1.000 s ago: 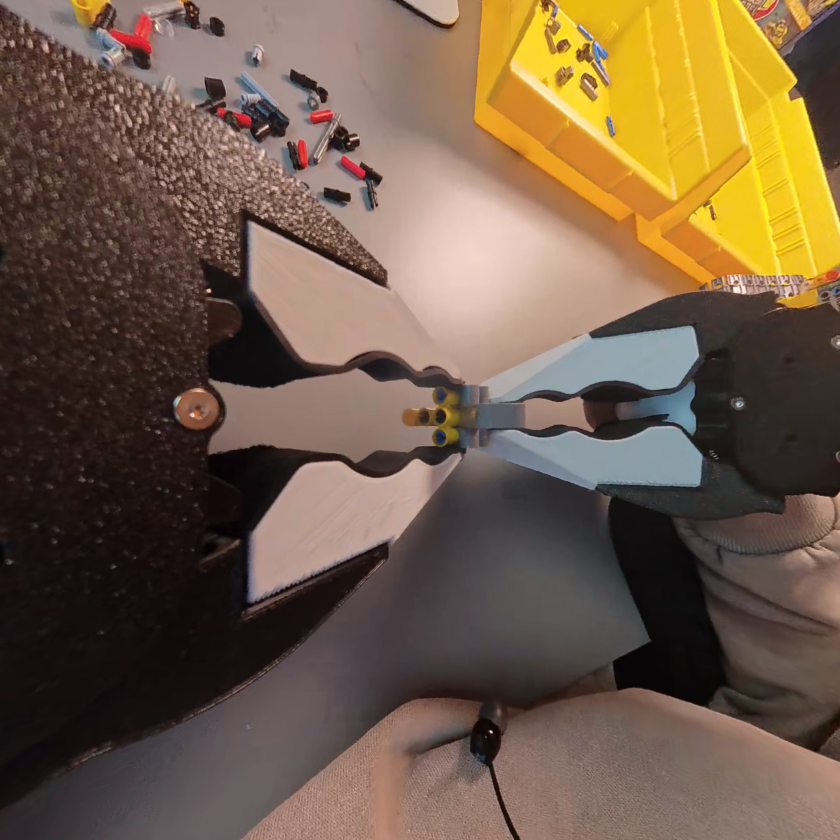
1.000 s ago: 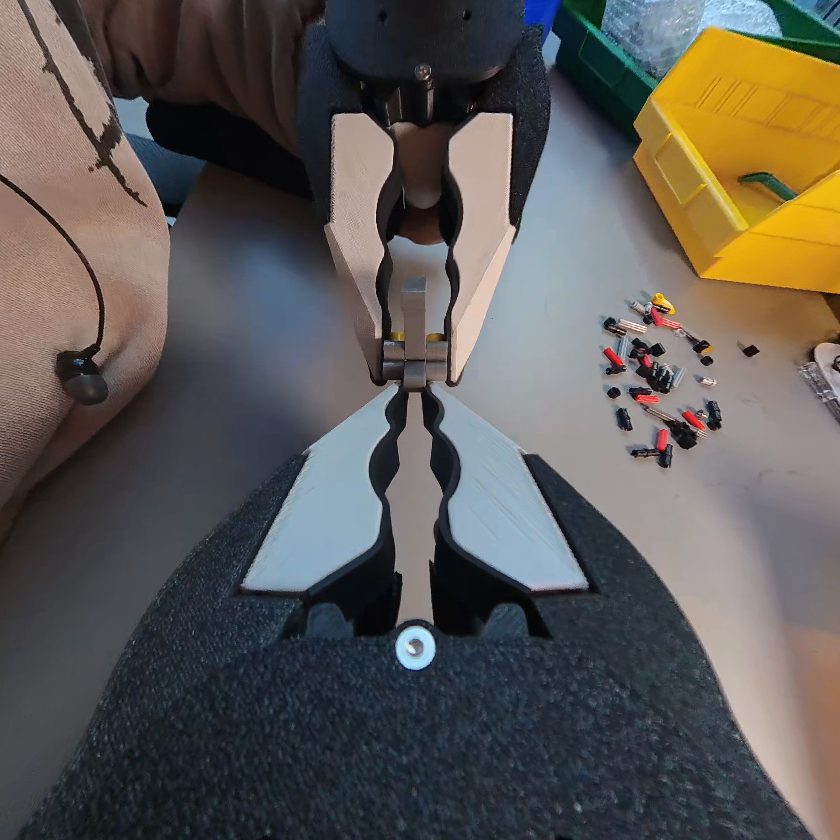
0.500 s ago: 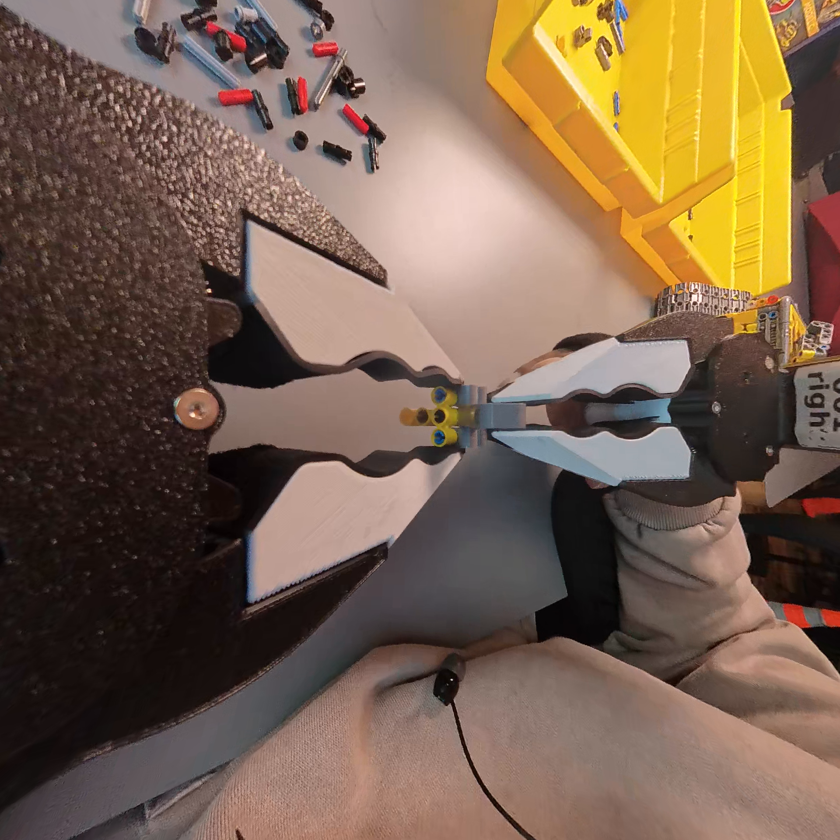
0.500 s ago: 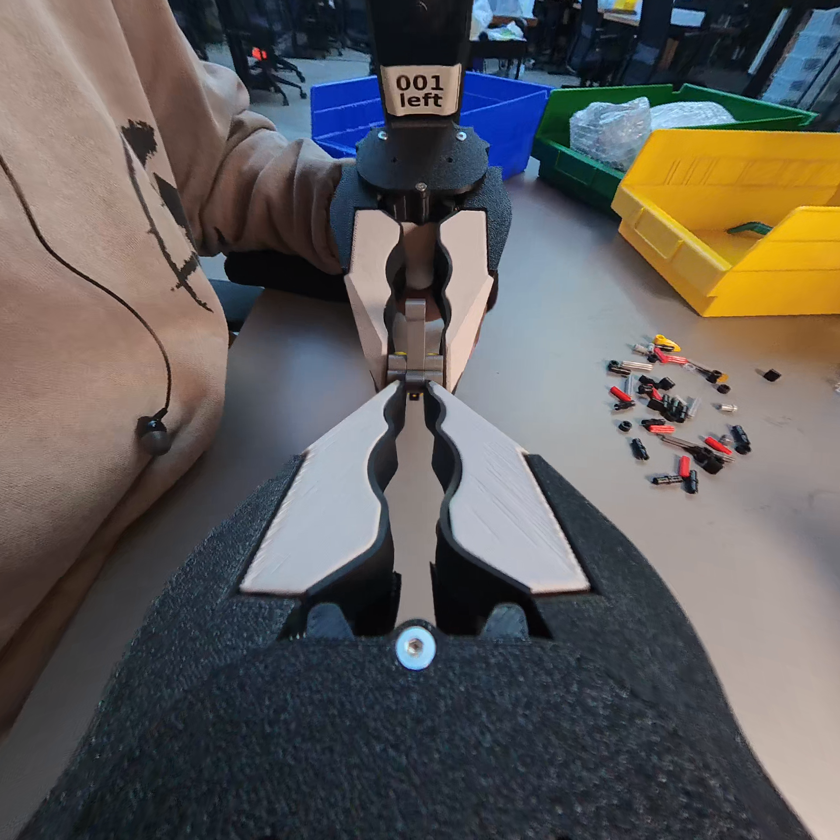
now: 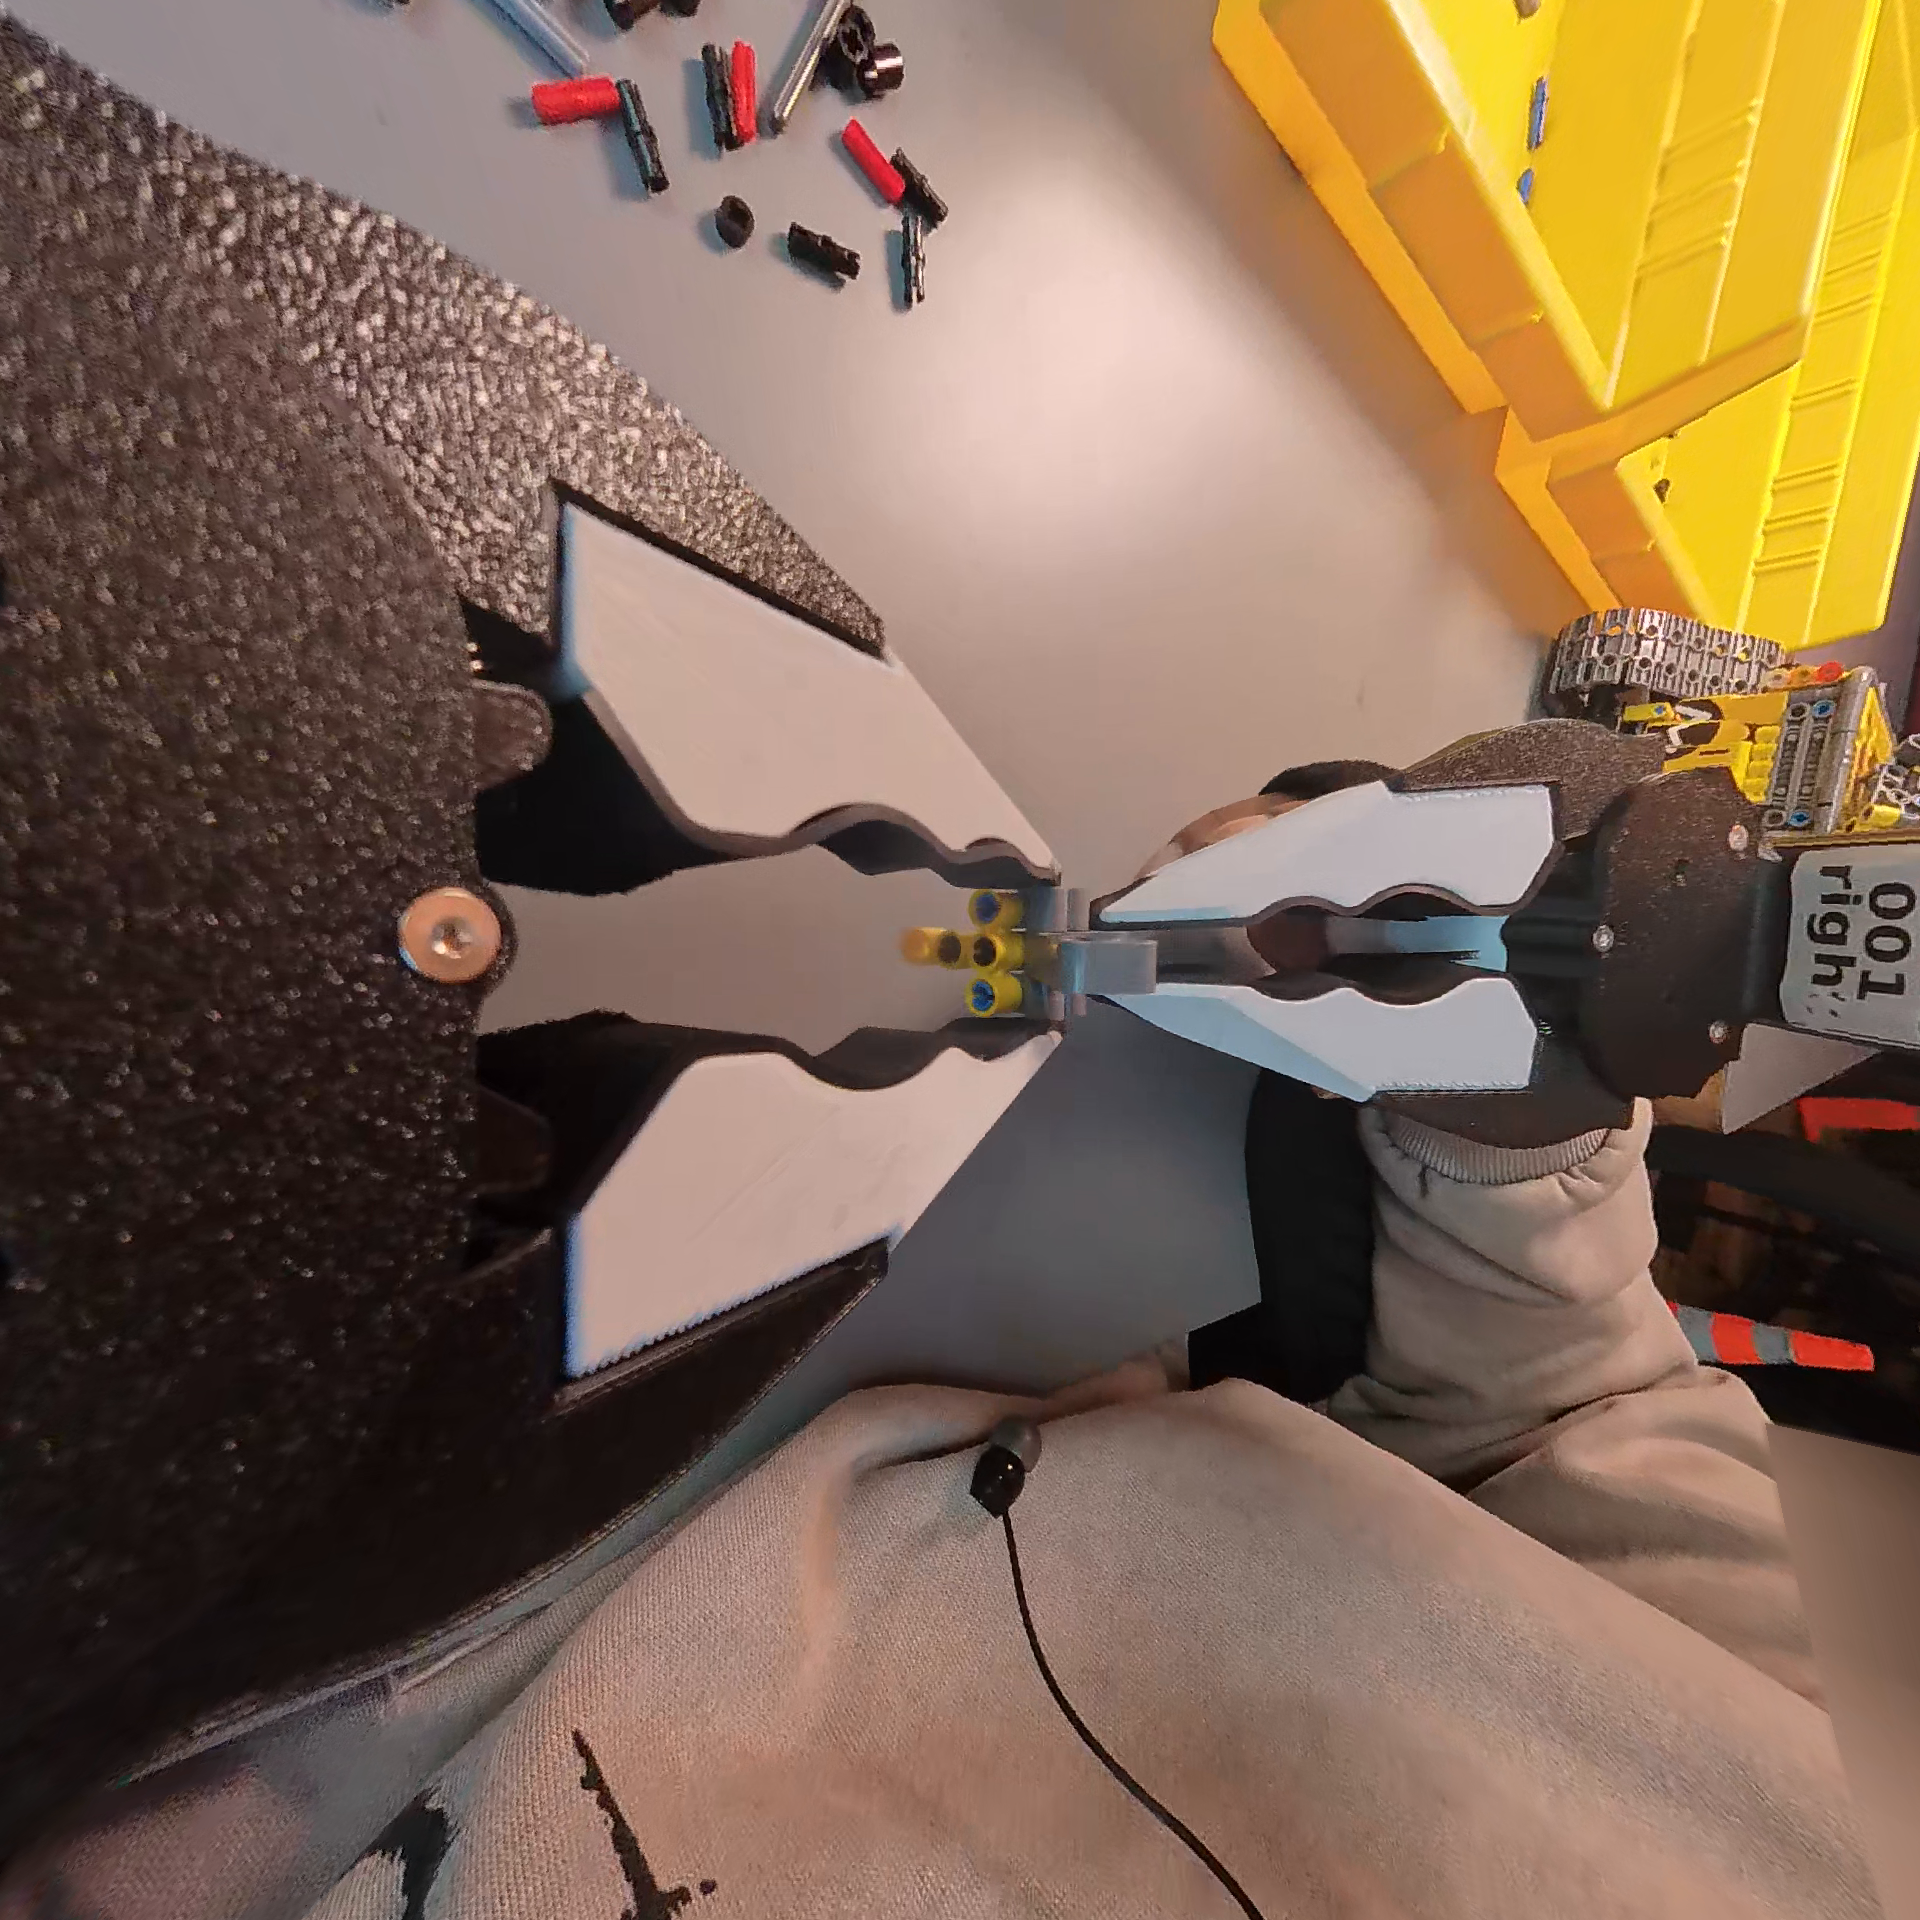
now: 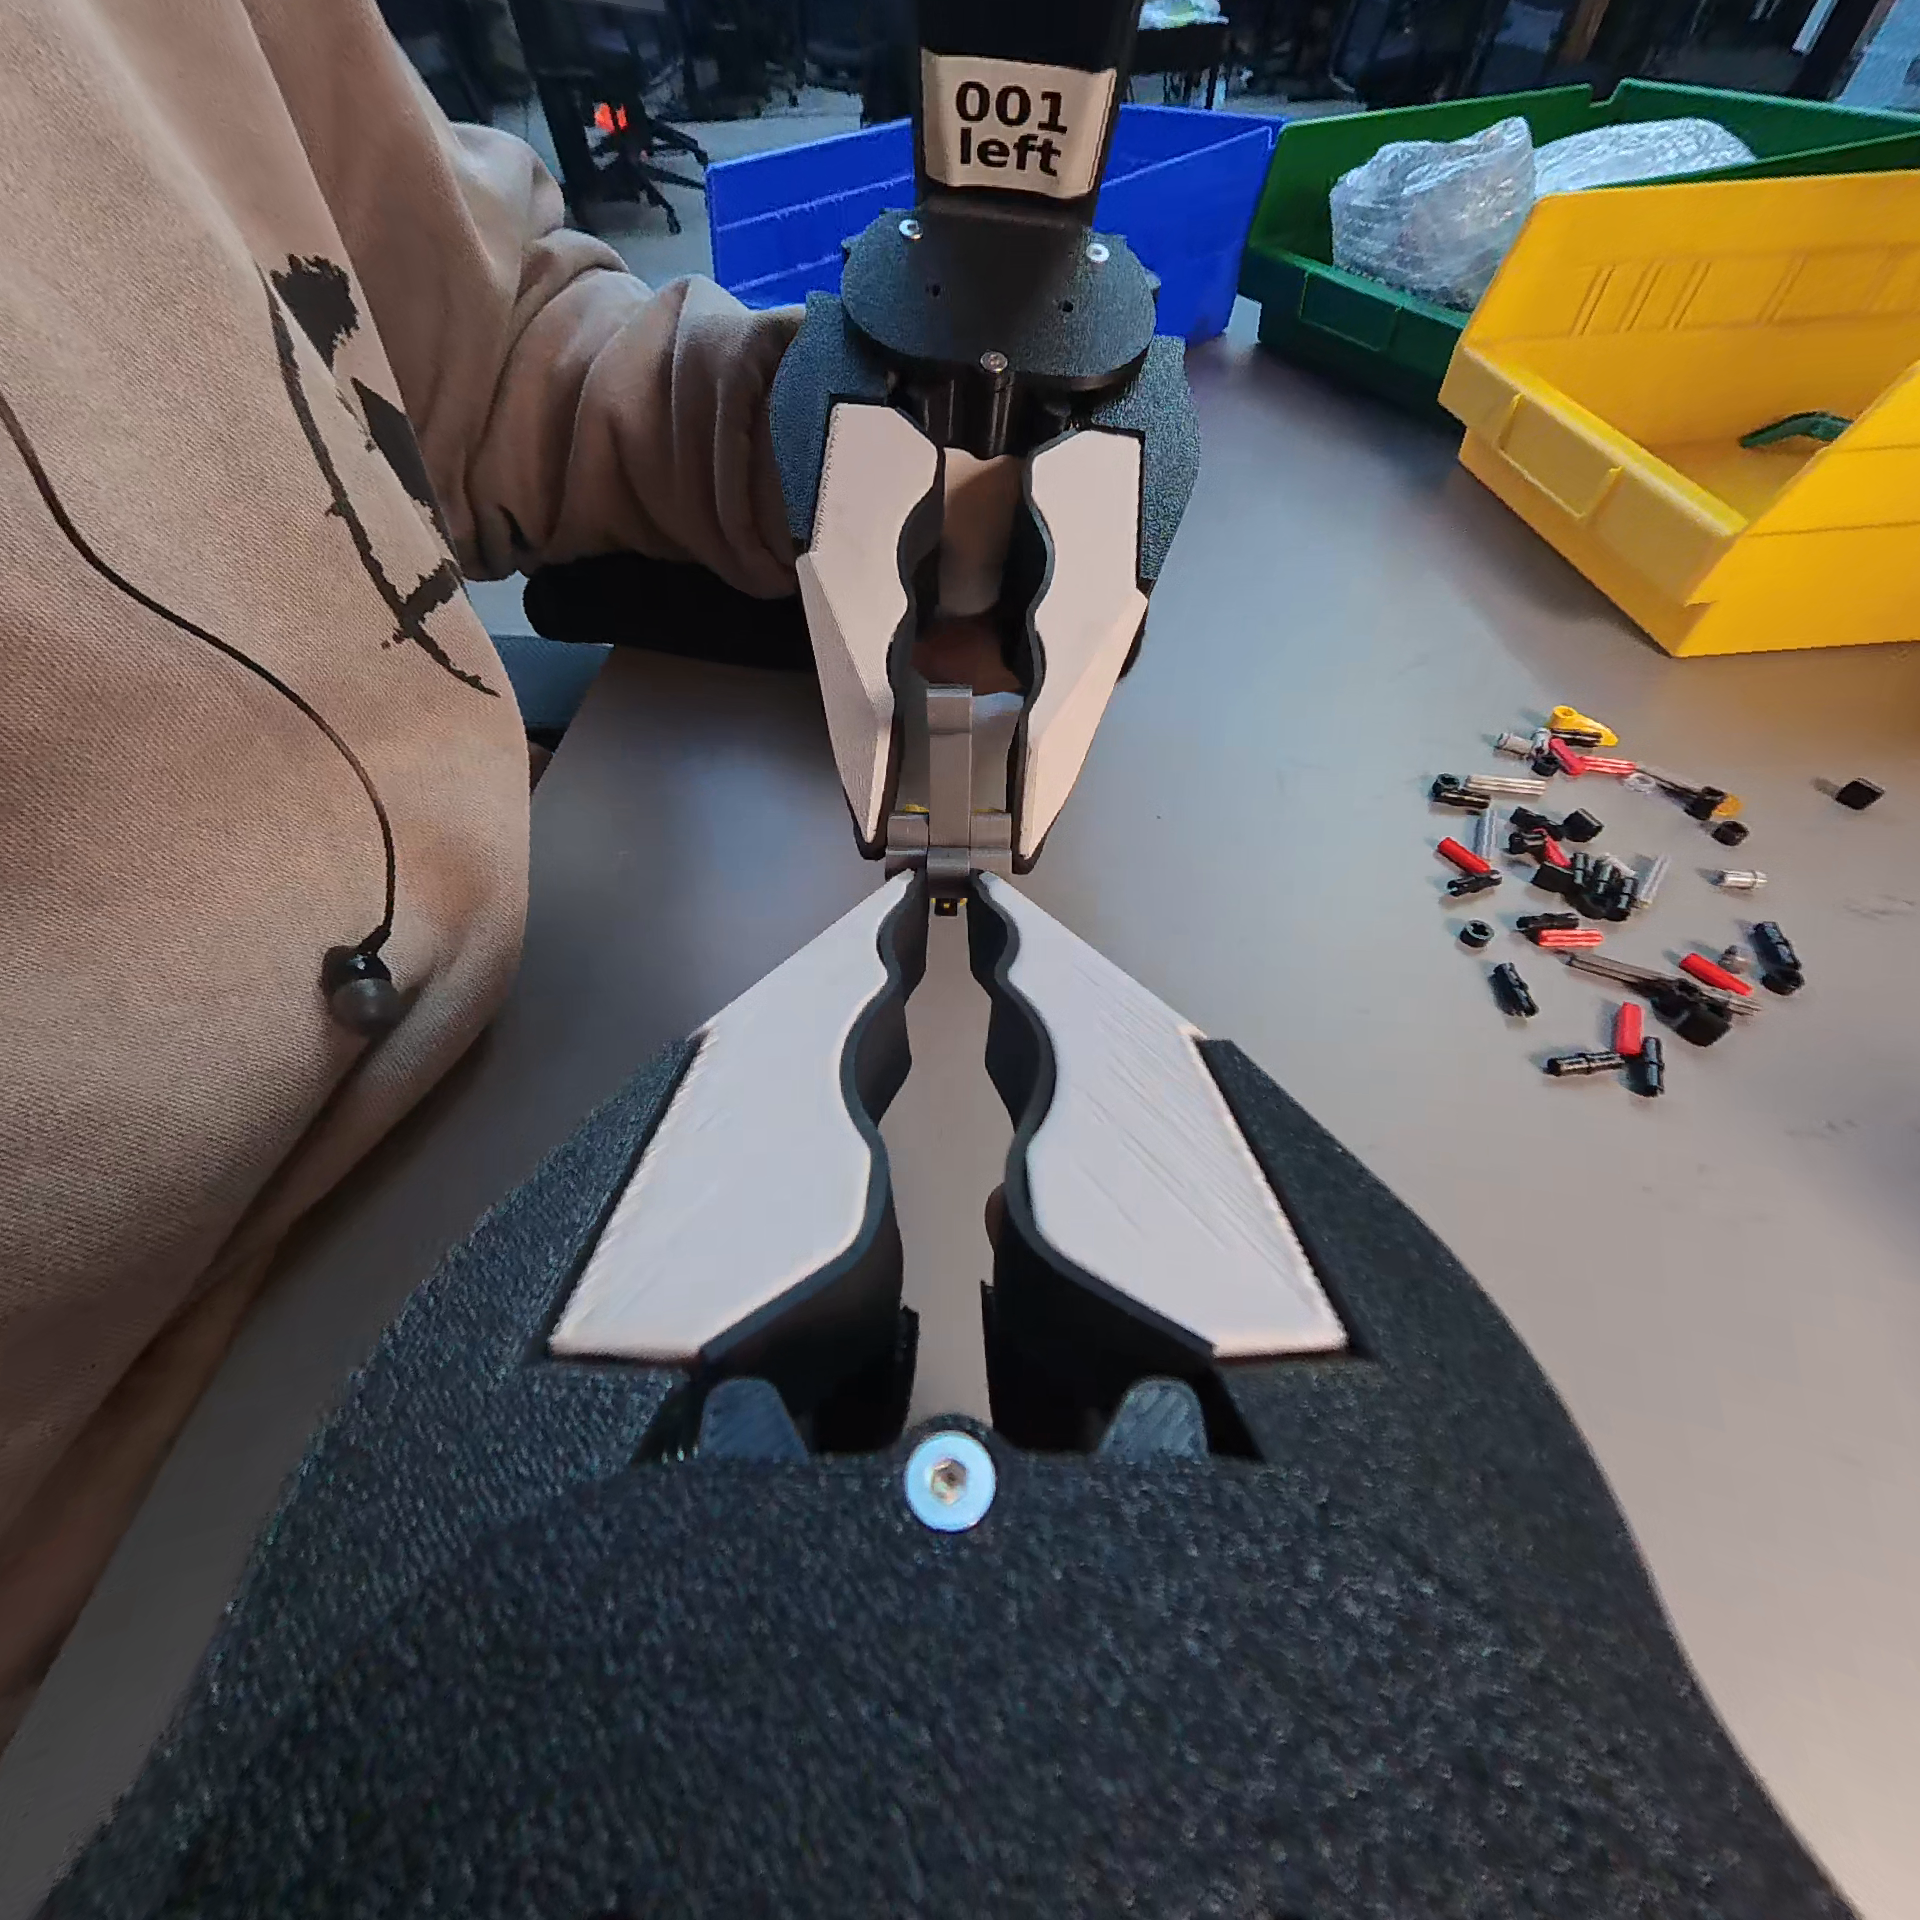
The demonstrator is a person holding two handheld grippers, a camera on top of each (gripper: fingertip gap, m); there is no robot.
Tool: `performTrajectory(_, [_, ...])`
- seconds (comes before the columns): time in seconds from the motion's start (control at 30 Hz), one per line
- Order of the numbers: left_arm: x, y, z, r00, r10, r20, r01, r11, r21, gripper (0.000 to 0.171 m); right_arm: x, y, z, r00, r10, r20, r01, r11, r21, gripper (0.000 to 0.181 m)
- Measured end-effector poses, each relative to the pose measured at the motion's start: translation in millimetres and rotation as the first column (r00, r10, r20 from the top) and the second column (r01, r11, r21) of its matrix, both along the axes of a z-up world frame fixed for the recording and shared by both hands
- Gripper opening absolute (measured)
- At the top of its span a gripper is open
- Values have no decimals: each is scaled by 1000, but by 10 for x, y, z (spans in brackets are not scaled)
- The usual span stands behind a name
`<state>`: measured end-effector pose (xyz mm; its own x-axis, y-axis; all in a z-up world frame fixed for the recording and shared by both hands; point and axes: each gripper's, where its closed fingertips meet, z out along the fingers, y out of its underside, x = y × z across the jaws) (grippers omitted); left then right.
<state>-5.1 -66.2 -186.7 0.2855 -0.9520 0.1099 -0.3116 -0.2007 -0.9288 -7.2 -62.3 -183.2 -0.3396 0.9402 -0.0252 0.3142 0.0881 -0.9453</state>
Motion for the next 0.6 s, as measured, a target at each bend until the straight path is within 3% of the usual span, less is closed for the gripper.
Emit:
performTrajectory(0.3, [-4,-56,136,1000,-20,-4,20,997,68,24,15,-52,161,997,40,-69,-45,997,-65,4])
performTrajectory(0.6, [-37,-87,59,997,-15,-77,23,994,105,24,7,-67,123,997,59,-47,-64,992,-107,4])
